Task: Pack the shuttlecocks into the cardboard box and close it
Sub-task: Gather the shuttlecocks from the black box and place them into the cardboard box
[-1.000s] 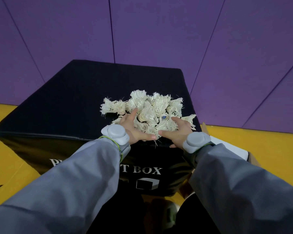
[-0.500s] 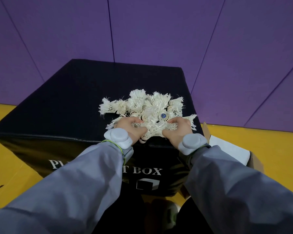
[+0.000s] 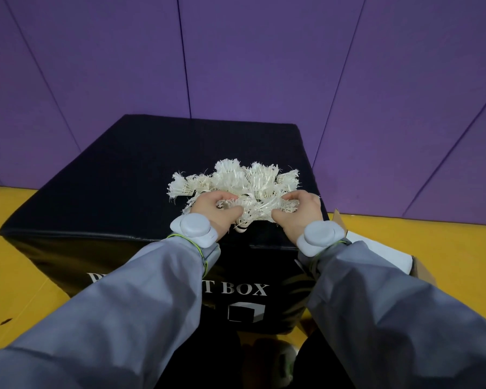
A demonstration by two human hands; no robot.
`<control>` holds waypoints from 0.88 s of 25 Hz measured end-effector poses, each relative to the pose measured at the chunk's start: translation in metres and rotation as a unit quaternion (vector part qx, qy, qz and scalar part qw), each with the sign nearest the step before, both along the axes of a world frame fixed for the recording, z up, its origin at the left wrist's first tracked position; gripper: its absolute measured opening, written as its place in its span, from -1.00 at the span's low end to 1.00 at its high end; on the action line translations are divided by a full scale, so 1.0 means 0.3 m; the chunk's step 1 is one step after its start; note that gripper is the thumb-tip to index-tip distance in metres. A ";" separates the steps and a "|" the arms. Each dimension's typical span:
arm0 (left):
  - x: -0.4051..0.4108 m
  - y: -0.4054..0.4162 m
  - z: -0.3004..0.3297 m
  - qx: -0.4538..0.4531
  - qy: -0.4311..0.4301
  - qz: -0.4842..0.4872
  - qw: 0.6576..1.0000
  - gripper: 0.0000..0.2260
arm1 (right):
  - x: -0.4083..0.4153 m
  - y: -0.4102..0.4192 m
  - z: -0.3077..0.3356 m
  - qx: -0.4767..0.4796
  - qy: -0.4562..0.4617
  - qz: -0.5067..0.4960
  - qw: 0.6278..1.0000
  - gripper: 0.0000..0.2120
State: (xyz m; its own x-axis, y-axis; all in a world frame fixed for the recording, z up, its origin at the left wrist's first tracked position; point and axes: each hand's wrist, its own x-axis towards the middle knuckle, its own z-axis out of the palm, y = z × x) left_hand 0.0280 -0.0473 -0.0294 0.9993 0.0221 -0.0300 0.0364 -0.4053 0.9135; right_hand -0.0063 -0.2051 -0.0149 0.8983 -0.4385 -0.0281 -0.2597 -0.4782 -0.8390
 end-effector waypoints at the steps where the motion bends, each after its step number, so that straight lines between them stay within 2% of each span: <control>1: 0.001 -0.003 0.002 -0.011 -0.005 0.002 1.000 -0.90 | -0.004 -0.002 0.009 0.001 -0.006 -0.002 1.000 -0.67; 7: 0.004 -0.033 0.059 -0.025 -0.050 0.003 0.998 -0.89 | -0.006 -0.030 0.057 0.004 -0.033 -0.010 0.999 -0.66; 14: 0.040 -0.051 0.113 -0.003 -0.087 -0.016 0.996 -0.79 | 0.026 -0.054 0.100 0.006 -0.059 -0.017 0.998 -0.67; 17: 0.052 -0.060 0.112 0.013 -0.091 -0.015 0.996 -0.86 | 0.037 -0.065 0.104 0.002 -0.055 -0.018 0.998 -0.67; 22: 0.066 -0.097 0.110 0.011 -0.103 -0.012 0.995 -0.83 | 0.050 -0.096 0.104 -0.004 -0.052 -0.022 0.998 -0.67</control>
